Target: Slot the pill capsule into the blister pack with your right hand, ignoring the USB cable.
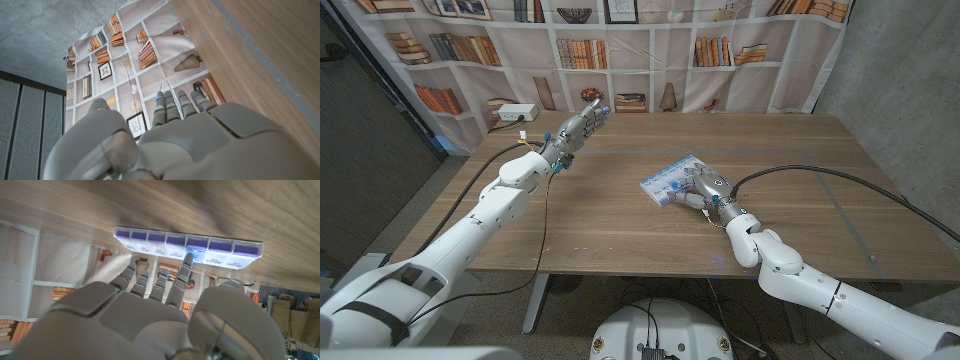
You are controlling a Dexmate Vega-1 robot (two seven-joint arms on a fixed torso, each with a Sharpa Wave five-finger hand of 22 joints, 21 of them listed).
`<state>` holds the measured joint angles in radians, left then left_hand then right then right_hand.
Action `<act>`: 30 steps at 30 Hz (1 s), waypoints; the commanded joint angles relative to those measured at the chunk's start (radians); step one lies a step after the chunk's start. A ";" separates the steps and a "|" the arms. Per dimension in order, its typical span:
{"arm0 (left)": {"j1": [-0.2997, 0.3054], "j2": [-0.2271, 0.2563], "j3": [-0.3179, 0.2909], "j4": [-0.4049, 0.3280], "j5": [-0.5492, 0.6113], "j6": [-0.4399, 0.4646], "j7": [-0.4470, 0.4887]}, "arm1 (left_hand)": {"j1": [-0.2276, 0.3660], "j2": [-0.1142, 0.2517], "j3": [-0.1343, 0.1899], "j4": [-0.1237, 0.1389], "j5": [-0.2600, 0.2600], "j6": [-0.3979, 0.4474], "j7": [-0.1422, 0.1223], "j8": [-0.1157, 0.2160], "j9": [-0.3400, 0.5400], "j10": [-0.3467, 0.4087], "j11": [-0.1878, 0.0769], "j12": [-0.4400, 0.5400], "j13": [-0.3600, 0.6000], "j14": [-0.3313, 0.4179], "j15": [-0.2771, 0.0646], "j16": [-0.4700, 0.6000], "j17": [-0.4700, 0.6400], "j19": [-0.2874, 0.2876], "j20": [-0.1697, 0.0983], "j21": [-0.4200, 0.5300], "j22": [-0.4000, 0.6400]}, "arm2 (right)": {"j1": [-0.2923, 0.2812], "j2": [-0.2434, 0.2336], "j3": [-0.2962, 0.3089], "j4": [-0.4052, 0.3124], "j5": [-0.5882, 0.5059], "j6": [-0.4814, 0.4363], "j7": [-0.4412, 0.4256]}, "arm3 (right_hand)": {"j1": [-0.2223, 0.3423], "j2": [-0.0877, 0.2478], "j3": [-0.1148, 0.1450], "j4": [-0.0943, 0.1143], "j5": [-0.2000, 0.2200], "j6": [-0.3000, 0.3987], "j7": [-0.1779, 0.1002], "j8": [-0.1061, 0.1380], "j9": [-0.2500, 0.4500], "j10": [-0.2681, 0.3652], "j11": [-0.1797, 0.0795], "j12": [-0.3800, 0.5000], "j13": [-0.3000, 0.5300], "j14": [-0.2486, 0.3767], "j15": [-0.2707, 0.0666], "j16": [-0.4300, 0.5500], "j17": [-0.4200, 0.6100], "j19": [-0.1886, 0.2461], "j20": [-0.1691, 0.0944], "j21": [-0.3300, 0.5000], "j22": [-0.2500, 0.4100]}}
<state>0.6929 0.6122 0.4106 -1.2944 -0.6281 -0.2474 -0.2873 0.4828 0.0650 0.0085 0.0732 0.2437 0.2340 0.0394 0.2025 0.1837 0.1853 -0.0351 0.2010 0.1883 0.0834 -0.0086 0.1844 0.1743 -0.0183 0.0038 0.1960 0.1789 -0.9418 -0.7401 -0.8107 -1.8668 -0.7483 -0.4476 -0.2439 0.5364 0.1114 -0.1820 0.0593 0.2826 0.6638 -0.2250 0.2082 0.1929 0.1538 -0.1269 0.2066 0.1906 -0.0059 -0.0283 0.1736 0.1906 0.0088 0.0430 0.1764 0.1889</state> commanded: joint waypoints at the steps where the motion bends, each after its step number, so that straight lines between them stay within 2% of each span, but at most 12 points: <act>1: 0.015 0.007 -0.004 -0.018 -0.004 0.005 0.008 | 0.003 0.003 -0.006 0.000 -0.003 0.005 -0.001 -0.002 0.006 0.000 -0.002 -0.001 0.001 -0.005 0.000 0.001 0.006 -0.010 0.000 0.004 0.002 | -0.017 -0.022 0.000 -0.021 -0.026 -0.011 0.039 | 0.000 0.006 -0.011 0.000 0.003 -0.003 0.003 -0.004 0.002 -0.008 -0.004 -0.002 0.000 -0.012 -0.001 0.001 0.002 -0.019 -0.002 -0.002 0.001; 8: 0.017 0.008 -0.004 -0.022 -0.003 0.005 0.010 | 0.003 0.003 -0.007 0.000 -0.003 0.005 -0.001 -0.002 0.006 0.001 0.000 -0.001 0.001 -0.005 0.001 0.001 0.006 -0.011 0.000 0.003 0.002 | -0.022 -0.019 0.000 -0.013 -0.029 -0.013 0.051 | -0.001 0.009 -0.011 0.000 0.004 0.000 0.003 -0.004 0.002 -0.029 -0.004 -0.007 0.000 -0.038 0.002 0.000 0.001 -0.054 -0.009 -0.002 0.002; 17: 0.010 0.006 0.000 -0.016 -0.001 0.006 0.005 | 0.003 0.004 -0.009 0.000 -0.003 0.006 -0.001 -0.002 0.006 0.001 -0.003 -0.001 0.002 -0.005 0.000 0.001 0.006 -0.011 0.000 0.004 0.002 | -0.019 -0.013 -0.004 -0.003 -0.032 -0.013 0.063 | -0.002 0.012 -0.011 0.000 0.004 0.000 0.003 -0.005 0.002 -0.039 -0.002 -0.008 0.000 -0.052 0.007 0.001 0.001 -0.080 -0.013 -0.002 0.002; 26: 0.001 -0.004 0.003 0.007 -0.006 0.001 -0.009 | 0.003 0.004 -0.010 0.001 -0.003 0.006 0.001 -0.002 0.006 0.001 -0.002 -0.001 0.002 -0.006 -0.001 0.001 0.006 -0.011 0.000 0.004 0.002 | 0.015 -0.029 -0.020 -0.022 -0.061 -0.019 0.153 | -0.009 0.019 -0.010 0.005 0.003 0.009 0.003 -0.003 0.003 -0.053 0.001 -0.009 0.000 -0.075 0.014 0.002 0.001 -0.120 -0.011 -0.002 0.004; 27: 0.001 -0.005 0.003 0.010 -0.006 0.001 -0.010 | 0.004 0.004 -0.010 0.001 -0.003 0.006 0.000 -0.002 0.006 -0.001 -0.004 -0.002 0.002 -0.006 -0.001 0.001 0.006 -0.011 0.000 0.004 0.002 | 0.019 -0.030 -0.022 -0.024 -0.067 -0.021 0.165 | -0.009 0.021 -0.009 0.005 0.002 0.012 0.004 -0.002 0.003 -0.054 -0.001 -0.009 0.000 -0.079 0.015 0.003 0.001 -0.133 -0.002 -0.003 0.004; 30: 0.000 -0.007 0.003 0.016 -0.008 -0.001 -0.013 | 0.004 0.004 -0.011 0.001 -0.003 0.006 0.000 -0.002 0.006 -0.001 -0.002 -0.002 0.002 -0.006 -0.001 0.001 0.006 -0.011 0.000 0.004 0.002 | 0.029 -0.032 -0.027 -0.028 -0.077 -0.023 0.195 | -0.010 0.023 -0.008 0.005 0.002 0.016 0.004 -0.001 0.003 -0.059 0.001 -0.009 -0.001 -0.089 0.017 0.002 0.000 -0.147 0.001 -0.002 0.004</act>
<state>0.6995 0.6128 0.4113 -1.2988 -0.6310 -0.2419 -0.2885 0.4828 0.0649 0.0030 0.0732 0.2437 0.2340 0.0394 0.2025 0.1837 0.1853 -0.0351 0.2010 0.1883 0.0835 -0.0087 0.1844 0.1743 -0.0220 0.0001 0.1961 0.1789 -0.9421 -0.7613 -0.8225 -1.8806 -0.7962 -0.4618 -0.1365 0.5230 0.1247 -0.1862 0.0635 0.2826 0.6599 -0.2305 0.2003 0.1934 0.0989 -0.1245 0.1997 0.1906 -0.0795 -0.0128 0.1737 0.1908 -0.1224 0.0416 0.1764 0.1887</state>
